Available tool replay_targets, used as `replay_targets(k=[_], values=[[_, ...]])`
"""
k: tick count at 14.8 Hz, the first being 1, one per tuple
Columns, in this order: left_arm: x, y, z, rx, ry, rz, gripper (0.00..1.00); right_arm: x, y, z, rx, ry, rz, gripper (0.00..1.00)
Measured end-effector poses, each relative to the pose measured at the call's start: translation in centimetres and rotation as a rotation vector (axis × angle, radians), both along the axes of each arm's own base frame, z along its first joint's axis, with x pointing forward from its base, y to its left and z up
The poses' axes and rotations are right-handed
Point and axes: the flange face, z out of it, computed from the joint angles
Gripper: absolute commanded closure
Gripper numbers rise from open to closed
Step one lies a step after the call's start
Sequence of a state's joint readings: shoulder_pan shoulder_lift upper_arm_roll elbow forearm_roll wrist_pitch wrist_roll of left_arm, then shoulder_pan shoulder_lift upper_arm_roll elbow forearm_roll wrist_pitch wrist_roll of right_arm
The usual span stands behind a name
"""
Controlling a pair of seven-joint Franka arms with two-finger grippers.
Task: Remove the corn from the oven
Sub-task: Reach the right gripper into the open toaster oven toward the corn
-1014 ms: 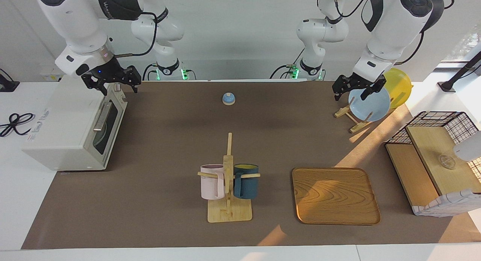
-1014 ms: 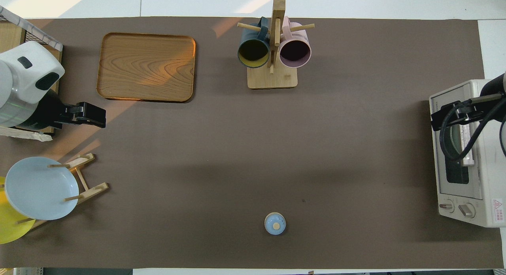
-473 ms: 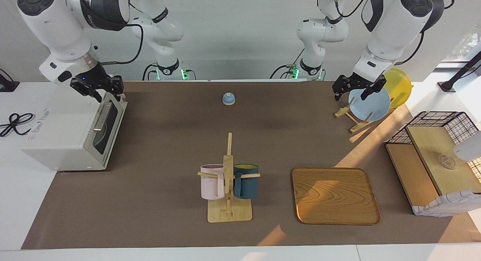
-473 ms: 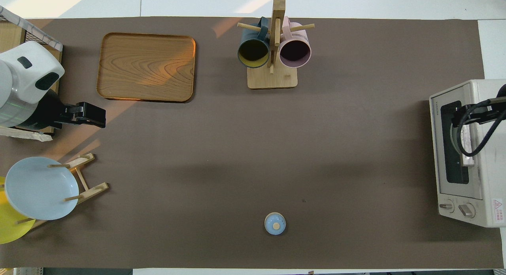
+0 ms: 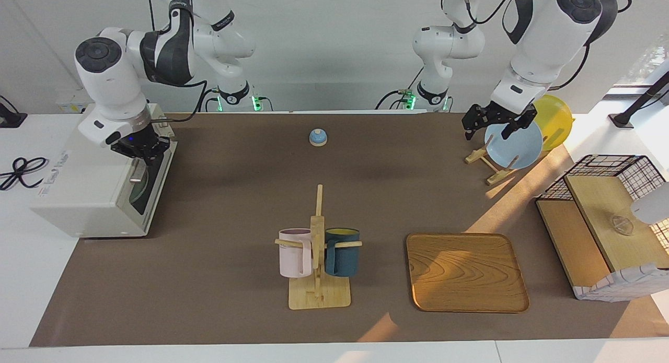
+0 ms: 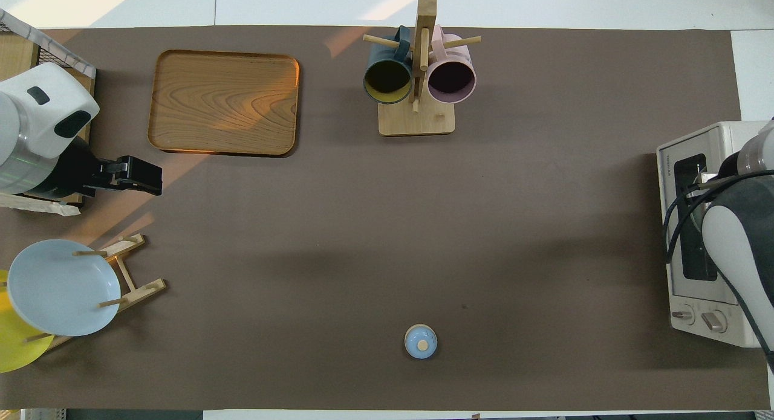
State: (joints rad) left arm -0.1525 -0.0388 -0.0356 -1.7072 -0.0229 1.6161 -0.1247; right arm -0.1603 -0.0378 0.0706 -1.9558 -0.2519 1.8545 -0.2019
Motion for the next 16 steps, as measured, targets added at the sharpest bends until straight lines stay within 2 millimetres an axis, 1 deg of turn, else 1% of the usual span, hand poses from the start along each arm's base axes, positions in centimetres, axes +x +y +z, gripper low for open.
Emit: replay_targets(k=[3, 6, 7, 10, 12, 13, 15, 16], values=[[0.0, 0.0, 0.0, 0.0, 0.0, 0.0, 0.0, -0.1, -0.6, -0.4, -0.027, 0.011, 0.004, 1.0], [0.0, 0.0, 0.0, 0.0, 0.0, 0.0, 0.0, -0.4, -1.5, -1.8, -0.023, 0.036, -0.009, 1.0], [0.0, 0.0, 0.0, 0.0, 0.0, 0.0, 0.0, -0.5, -1.6, -2.3, -0.021, 0.038, -0.008, 1.0], [0.0, 0.0, 0.0, 0.0, 0.0, 0.0, 0.0, -0.5, -1.2, -2.4, -0.022, 0.04, 0.0, 1.0], [0.0, 0.0, 0.0, 0.0, 0.0, 0.0, 0.0, -0.4, -0.4, -2.8, -0.012, 0.04, 0.011, 1.0], [0.0, 0.0, 0.0, 0.0, 0.0, 0.0, 0.0, -0.4, 0.4, -3.0, 0.004, 0.038, 0.01, 1.0], [0.0, 0.0, 0.0, 0.0, 0.0, 0.0, 0.0, -0.3, 2.7, -4.2, 0.047, 0.028, -0.009, 1.0], [0.0, 0.0, 0.0, 0.0, 0.0, 0.0, 0.0, -0.3, 3.8, -5.2, 0.075, 0.022, -0.02, 1.0]])
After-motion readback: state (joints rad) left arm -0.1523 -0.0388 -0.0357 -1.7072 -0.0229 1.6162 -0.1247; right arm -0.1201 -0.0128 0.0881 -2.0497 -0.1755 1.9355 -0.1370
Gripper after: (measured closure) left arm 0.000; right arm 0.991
